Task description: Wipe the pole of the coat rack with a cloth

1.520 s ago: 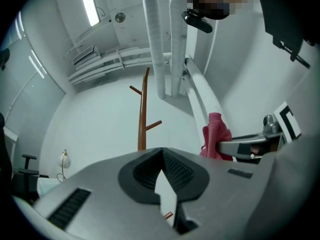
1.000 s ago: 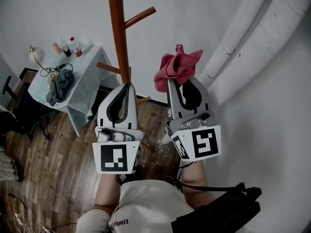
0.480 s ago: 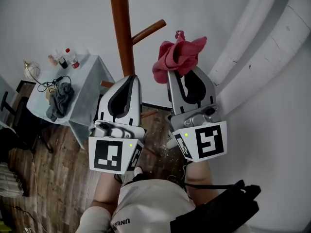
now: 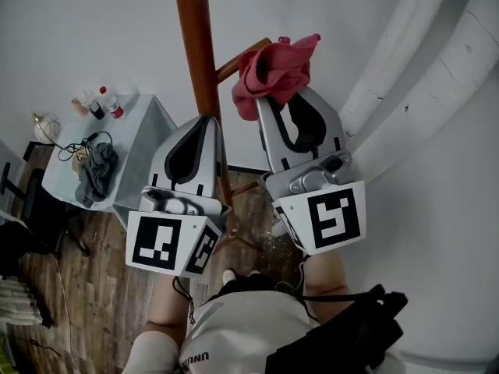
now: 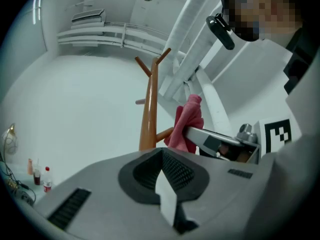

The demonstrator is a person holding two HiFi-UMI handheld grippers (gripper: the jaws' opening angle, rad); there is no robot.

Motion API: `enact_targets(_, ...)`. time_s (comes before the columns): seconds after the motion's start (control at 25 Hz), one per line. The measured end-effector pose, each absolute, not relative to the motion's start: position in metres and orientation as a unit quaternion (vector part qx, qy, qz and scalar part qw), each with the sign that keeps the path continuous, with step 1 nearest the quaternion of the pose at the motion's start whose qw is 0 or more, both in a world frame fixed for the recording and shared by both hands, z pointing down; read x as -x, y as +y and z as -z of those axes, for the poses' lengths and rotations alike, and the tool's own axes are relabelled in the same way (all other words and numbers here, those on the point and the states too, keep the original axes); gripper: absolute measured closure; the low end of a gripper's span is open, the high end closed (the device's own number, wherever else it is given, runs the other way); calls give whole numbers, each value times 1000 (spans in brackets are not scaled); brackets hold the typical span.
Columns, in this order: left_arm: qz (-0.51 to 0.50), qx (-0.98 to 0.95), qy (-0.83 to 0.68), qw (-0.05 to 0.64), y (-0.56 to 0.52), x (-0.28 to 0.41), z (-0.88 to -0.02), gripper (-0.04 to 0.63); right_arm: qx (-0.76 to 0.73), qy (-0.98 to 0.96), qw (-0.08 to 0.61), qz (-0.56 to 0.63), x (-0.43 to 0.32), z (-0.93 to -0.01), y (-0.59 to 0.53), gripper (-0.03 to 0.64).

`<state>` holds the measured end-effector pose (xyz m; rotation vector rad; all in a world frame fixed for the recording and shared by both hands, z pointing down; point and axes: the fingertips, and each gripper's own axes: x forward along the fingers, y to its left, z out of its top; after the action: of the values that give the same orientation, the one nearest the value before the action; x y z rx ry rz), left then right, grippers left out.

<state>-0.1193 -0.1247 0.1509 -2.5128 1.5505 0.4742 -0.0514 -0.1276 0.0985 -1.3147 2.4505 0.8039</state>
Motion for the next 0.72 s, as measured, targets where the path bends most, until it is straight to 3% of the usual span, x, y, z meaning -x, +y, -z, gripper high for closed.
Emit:
enact_targets(0.36,-151,832,531,51,-140,114,-160,586,429,852,150,-260,60,-92,-146,548)
enact_targets(0.72,-150,825,543,53,-152,108,-156,586,418,856,135,-273,64,-90,-157,548)
